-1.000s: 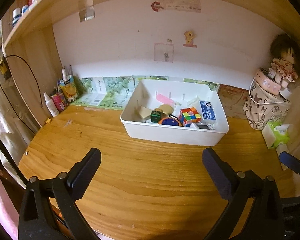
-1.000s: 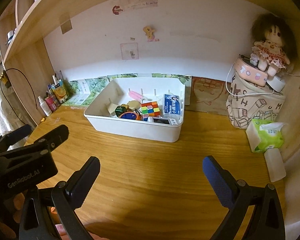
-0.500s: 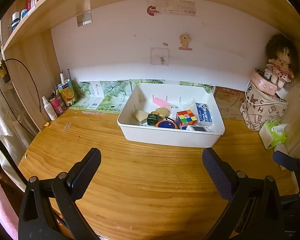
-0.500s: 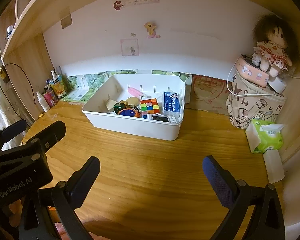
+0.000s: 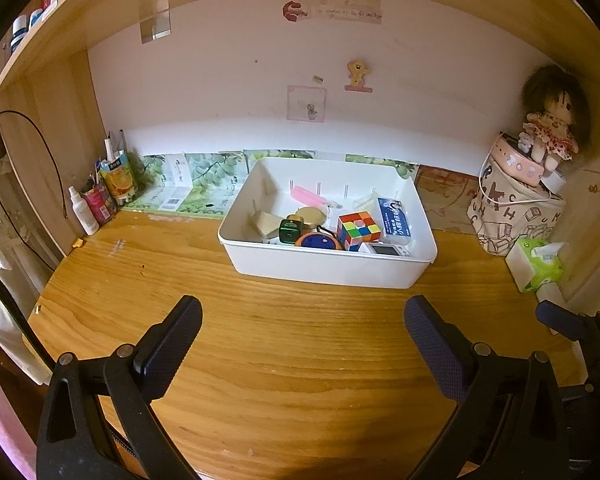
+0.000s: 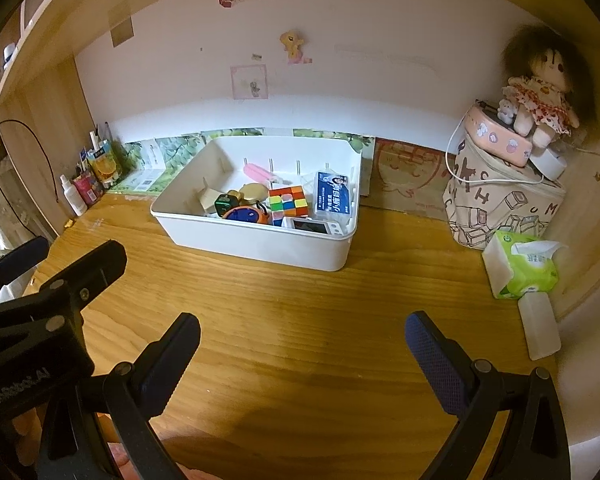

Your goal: Organize rigid objects

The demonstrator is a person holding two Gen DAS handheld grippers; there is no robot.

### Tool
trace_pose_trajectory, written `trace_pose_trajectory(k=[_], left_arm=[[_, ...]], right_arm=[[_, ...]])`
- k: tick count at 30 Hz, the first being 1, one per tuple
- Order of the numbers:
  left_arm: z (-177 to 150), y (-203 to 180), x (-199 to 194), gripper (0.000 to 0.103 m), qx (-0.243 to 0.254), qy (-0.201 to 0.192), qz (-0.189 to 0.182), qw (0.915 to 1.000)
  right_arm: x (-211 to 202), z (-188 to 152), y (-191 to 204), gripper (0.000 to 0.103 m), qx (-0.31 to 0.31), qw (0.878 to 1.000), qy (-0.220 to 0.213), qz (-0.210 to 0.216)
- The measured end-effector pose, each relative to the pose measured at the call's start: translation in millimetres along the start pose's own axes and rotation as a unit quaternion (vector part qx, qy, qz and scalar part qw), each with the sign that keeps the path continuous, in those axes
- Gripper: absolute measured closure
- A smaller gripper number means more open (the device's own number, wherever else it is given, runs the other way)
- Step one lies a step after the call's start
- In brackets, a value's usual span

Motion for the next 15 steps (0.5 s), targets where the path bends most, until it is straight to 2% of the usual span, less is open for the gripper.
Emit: trace_pose_trajectory(k=[15], left_arm=[[-0.3, -1.5, 0.4, 0.002, 0.001, 0.000, -0.003, 1.0000]], right_arm=[[4.9, 0.0, 2.4, 0.000, -0.012, 1.000, 0.009, -0.006]])
Point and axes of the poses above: each gripper's, at about its wrist camera, not at the fingertips, and x roughly the way its jaws point, y to its left, z to its top, the point moved 5 cm from there along x, roughly the way its jaws point, and after that the axes turned 3 degrees about -z, right-handed, at the moved point
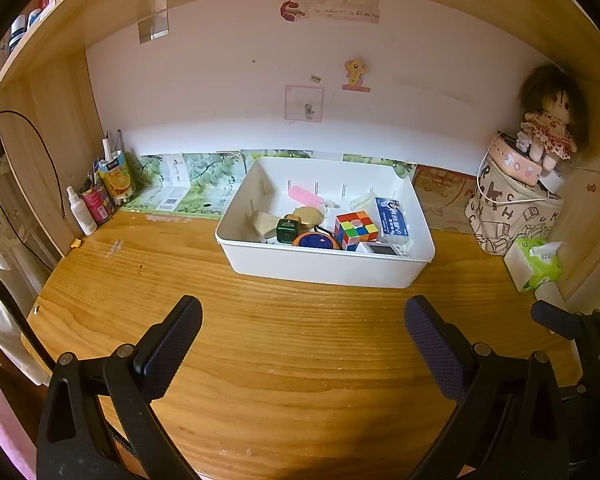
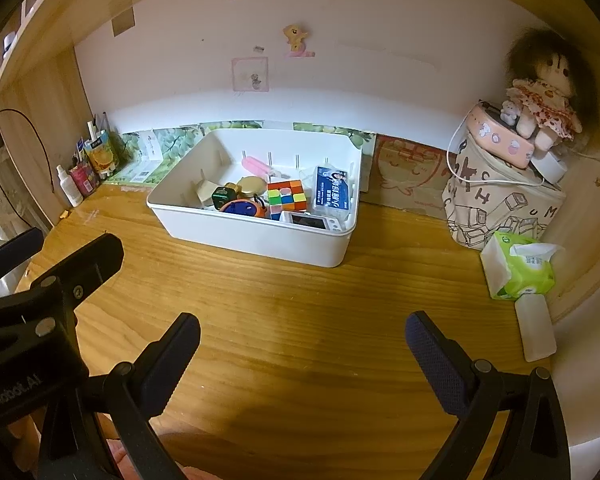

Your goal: Organize rigid objects

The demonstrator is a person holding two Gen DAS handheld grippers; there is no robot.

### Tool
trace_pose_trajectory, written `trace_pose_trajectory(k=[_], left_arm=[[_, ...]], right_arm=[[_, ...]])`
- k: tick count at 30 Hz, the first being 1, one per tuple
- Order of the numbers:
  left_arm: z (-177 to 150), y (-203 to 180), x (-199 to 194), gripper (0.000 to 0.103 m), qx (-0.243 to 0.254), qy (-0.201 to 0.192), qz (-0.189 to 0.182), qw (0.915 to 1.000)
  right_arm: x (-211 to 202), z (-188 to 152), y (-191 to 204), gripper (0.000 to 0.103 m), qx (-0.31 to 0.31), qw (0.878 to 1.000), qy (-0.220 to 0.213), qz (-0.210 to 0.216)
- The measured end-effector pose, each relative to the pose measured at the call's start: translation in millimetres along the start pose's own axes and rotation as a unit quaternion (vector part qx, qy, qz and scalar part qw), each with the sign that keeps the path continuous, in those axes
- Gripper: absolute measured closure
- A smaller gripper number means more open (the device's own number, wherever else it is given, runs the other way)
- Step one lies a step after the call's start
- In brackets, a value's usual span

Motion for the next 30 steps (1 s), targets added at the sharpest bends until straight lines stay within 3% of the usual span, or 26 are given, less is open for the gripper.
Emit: trace_pose_trajectory(k=[30], left_arm=[[1.0, 0.2, 2.2, 0.002, 0.000, 0.003, -0.001, 1.0000]], right_arm=[[7.4, -2.0, 0.0, 0.000, -0.001, 1.000, 0.018, 0.003]])
Point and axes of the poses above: each gripper's, at about its wrist camera, not at the fingertips, and x roughly the way its jaws point, y to its left, z to its top, the point moved 5 cm from there along x, roughly the way its jaws point, and after that the axes turned 3 degrees about -z, right-handed, at the moved point
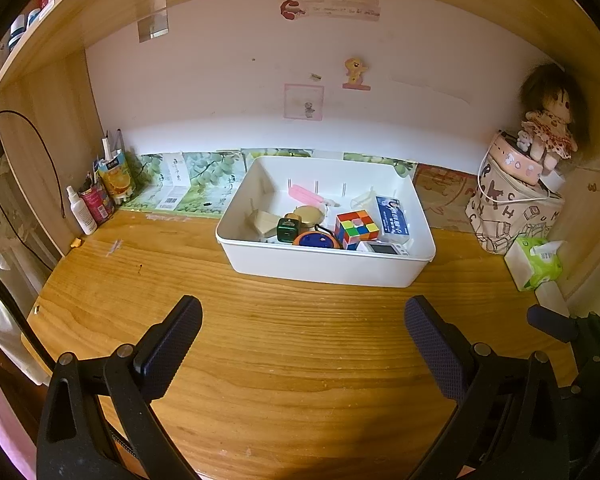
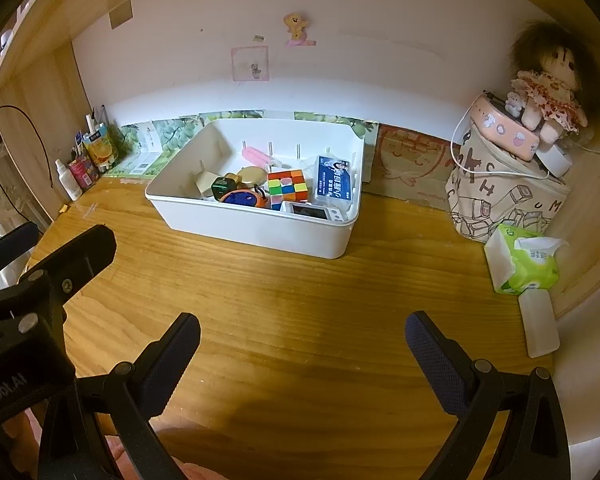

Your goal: Organize rigid objects

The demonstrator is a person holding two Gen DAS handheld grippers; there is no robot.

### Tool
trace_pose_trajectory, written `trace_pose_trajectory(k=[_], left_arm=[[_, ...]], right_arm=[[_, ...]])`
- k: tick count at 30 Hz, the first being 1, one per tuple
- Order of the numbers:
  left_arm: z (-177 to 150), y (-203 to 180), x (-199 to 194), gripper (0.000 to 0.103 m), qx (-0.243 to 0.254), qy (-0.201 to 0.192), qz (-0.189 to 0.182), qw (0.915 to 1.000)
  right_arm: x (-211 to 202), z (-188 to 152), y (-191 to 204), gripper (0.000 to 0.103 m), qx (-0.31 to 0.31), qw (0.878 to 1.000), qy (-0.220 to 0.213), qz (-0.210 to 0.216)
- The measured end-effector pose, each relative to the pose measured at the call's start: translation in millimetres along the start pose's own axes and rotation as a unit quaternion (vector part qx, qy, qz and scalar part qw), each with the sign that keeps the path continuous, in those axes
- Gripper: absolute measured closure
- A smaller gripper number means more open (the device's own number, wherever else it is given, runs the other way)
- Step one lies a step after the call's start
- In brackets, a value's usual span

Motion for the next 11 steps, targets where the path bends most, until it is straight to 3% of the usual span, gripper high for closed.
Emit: trace_pose_trajectory(k=[11], left_arm=[[-0.4, 1.3, -0.4, 0.002, 0.002, 0.000, -0.001, 1.0000]], right_arm=[[1.0, -0.8, 0.3, 0.000, 0.001, 1.000, 0.003, 0.000]])
Point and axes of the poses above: each gripper's, at about its wrist camera, not at the fingertips, and x roughly the way its jaws point, y to its left, z to its top, the point moved 5 cm from there along x, roughly the way its jaws point, and after that the axes turned 3 degrees about -z, right-handed, at the moved point
